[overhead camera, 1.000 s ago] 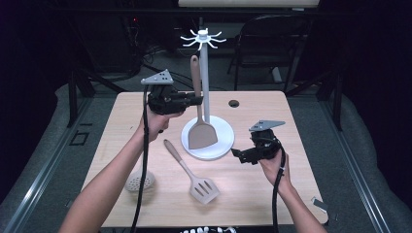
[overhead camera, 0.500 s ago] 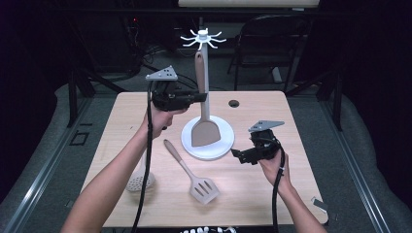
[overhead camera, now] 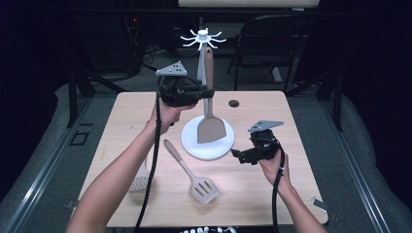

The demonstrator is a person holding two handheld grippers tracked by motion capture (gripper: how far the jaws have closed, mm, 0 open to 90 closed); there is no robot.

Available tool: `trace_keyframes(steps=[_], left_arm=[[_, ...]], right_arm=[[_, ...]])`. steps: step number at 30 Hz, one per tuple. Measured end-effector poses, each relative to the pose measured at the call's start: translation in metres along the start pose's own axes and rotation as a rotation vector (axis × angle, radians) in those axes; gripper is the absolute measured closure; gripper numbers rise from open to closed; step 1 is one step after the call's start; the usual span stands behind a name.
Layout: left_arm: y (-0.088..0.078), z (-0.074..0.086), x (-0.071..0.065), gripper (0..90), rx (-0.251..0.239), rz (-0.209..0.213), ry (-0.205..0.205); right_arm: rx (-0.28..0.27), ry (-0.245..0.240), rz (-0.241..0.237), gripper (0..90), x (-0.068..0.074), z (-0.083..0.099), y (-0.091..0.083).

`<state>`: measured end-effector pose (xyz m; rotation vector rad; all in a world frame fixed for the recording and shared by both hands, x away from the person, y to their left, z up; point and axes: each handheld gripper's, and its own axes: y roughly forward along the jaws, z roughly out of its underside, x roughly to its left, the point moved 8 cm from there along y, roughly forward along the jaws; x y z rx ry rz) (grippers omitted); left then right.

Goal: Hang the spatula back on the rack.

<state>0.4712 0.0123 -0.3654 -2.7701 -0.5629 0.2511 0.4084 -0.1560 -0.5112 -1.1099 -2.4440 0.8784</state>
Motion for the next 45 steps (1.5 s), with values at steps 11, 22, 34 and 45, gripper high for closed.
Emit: trace_keyframes(steps=[11, 22, 34, 45], left_arm=[[0.014, -0.009, 0.001, 77.2, 0.008, -0.007, -0.013], [0.023, -0.007, 0.009, 77.2, 0.014, -0.016, -0.045], [0.025, -0.003, 0.021, 76.9, 0.018, -0.076, -0.038], [0.016, -0.002, 0.017, 61.3, 0.017, -0.116, 0.001]], right_arm=[[-0.001, 0.002, 0.005, 2.4, 0.0, 0.0, 0.0], [0.002, 0.002, 0.005, 2.5, -0.001, 0.001, 0.0], [0.009, -0.005, 0.0, 2.5, 0.0, 0.002, 0.001], [0.006, -0.004, -0.004, 2.5, -0.001, 0.002, 0.001]])
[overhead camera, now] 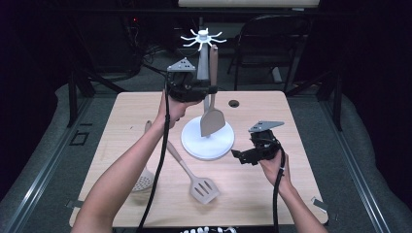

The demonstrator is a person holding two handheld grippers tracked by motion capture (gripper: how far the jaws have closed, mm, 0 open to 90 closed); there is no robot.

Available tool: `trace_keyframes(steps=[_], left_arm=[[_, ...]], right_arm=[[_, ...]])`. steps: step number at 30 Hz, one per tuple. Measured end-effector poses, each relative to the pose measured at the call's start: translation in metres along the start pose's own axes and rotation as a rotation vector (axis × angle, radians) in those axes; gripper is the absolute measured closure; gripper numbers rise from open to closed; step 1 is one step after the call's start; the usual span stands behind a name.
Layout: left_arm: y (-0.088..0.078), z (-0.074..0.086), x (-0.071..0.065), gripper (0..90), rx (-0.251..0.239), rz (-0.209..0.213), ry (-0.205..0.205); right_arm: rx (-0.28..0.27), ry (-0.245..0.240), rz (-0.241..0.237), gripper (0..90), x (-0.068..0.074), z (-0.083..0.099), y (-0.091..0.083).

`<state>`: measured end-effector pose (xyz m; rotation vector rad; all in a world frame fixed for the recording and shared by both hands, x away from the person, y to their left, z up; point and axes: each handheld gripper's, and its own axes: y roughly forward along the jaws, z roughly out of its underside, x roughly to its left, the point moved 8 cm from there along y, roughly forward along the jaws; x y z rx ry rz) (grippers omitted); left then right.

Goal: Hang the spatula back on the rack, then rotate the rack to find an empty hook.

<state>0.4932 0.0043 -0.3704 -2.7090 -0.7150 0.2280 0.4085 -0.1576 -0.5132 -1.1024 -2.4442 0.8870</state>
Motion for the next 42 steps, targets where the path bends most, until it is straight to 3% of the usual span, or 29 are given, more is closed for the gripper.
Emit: trace_keyframes(steps=[5, 12, 22, 33, 37, 38, 40, 42], left_arm=[[-0.011, 0.003, -0.001, 44.4, 0.007, -0.01, 0.009], [-0.028, 0.012, 0.0, 27.5, 0.016, -0.013, 0.022], [-0.052, 0.009, 0.013, 15.4, 0.001, -0.058, 0.004], [-0.069, -0.019, 0.012, 17.0, -0.035, -0.086, 0.032], [-0.073, -0.029, 0.012, 23.7, -0.058, -0.112, 0.046], [-0.074, -0.033, 0.012, 32.0, -0.068, -0.115, 0.053], [-0.075, -0.036, 0.013, 36.1, -0.074, -0.117, 0.051], [-0.077, -0.042, 0.014, 47.3, -0.095, -0.135, 0.054]], right_arm=[[0.004, -0.002, -0.004, 2.5, 0.0, 0.001, 0.0], [0.007, 0.009, -0.004, 2.4, -0.003, 0.002, 0.002], [0.037, 0.007, 0.0, 2.4, -0.01, 0.007, 0.004], [0.047, 0.016, 0.005, 2.4, -0.014, 0.01, 0.005], [0.052, 0.013, 0.001, 2.5, -0.014, 0.01, 0.005], [0.053, 0.013, 0.0, 2.5, -0.013, 0.011, 0.006], [0.055, 0.007, 0.002, 2.6, -0.013, 0.012, 0.006], [0.056, 0.004, 0.002, 2.7, -0.013, 0.012, 0.006]])
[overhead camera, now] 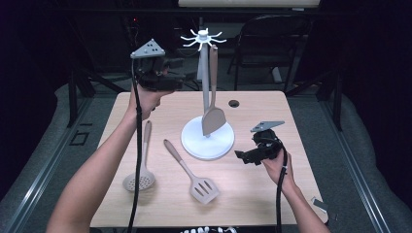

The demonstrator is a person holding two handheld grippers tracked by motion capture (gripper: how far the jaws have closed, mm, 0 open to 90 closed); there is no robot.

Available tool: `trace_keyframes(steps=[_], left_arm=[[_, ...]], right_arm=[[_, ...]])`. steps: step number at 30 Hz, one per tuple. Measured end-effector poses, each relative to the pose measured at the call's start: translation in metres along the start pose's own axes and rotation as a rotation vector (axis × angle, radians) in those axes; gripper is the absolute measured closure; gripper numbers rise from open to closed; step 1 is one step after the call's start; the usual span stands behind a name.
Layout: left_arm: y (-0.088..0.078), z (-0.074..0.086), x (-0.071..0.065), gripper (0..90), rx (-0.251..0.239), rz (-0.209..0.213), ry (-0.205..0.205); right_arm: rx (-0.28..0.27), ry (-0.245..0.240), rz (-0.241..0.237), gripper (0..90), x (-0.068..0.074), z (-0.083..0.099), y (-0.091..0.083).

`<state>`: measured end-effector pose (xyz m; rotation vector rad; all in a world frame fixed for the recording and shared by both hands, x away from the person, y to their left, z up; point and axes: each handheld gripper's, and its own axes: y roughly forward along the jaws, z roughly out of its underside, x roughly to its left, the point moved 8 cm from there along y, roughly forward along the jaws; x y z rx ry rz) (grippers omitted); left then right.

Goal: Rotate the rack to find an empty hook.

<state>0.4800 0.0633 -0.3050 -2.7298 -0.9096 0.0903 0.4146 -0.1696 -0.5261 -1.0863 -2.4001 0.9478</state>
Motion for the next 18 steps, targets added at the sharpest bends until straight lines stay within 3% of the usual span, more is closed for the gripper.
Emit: trace_keyframes(steps=[3, 8, 12, 15, 18], left_arm=[[-0.001, -0.012, 0.003, 61.2, -0.045, -0.024, 0.008], [0.001, -0.024, 0.005, 78.1, -0.061, -0.05, 0.024], [0.003, -0.029, 0.006, 85.9, -0.067, -0.061, 0.029], [0.007, -0.032, 0.009, 88.4, -0.055, -0.102, 0.045], [0.009, -0.033, 0.013, 89.9, -0.054, -0.114, 0.028]], right_arm=[[0.002, -0.001, 0.004, 3.0, 0.0, 0.0, 0.0], [0.006, -0.009, 0.007, 3.2, 0.001, 0.0, 0.001], [0.007, -0.007, 0.009, 3.3, 0.001, 0.001, 0.002], [0.008, -0.01, 0.008, 3.4, 0.001, 0.001, 0.002], [0.015, -0.009, 0.009, 3.5, 0.002, 0.002, 0.003]])
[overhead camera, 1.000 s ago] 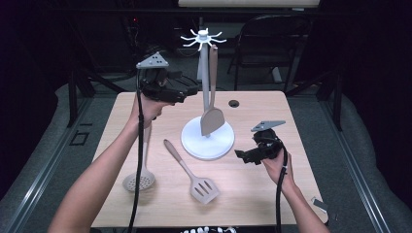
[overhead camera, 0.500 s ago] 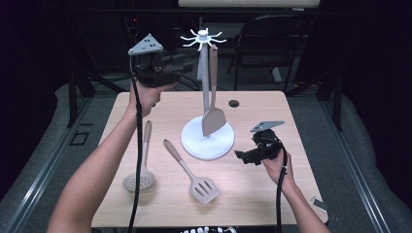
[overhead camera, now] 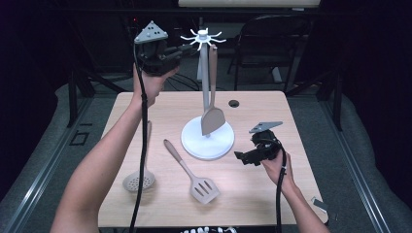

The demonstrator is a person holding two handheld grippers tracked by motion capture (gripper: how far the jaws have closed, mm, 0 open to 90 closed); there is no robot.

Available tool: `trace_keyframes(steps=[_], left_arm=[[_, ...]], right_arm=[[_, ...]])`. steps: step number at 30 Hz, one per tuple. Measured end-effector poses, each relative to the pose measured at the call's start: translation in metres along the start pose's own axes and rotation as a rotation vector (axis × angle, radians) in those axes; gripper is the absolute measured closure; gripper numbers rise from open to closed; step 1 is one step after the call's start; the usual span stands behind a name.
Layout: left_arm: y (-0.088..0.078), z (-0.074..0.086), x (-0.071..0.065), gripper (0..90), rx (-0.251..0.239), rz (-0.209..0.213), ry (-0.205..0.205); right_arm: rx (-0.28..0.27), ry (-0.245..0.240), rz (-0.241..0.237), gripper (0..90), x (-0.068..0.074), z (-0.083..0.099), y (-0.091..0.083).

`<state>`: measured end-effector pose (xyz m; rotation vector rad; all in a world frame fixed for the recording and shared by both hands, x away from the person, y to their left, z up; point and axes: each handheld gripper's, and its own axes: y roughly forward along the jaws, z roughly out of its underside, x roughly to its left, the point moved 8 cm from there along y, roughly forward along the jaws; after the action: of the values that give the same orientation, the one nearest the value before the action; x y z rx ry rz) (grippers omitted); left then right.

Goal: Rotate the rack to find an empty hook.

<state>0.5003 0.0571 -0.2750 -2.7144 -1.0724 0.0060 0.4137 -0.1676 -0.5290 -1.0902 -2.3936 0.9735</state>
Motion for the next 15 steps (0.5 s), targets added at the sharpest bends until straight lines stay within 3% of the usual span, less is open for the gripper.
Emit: trace_keyframes(steps=[15], left_arm=[[0.0036, -0.002, 0.009, 90.0, -0.01, -0.027, -0.008]], right_arm=[[0.01, -0.005, -0.001, 4.0, 0.001, 0.0014, 0.0032]])
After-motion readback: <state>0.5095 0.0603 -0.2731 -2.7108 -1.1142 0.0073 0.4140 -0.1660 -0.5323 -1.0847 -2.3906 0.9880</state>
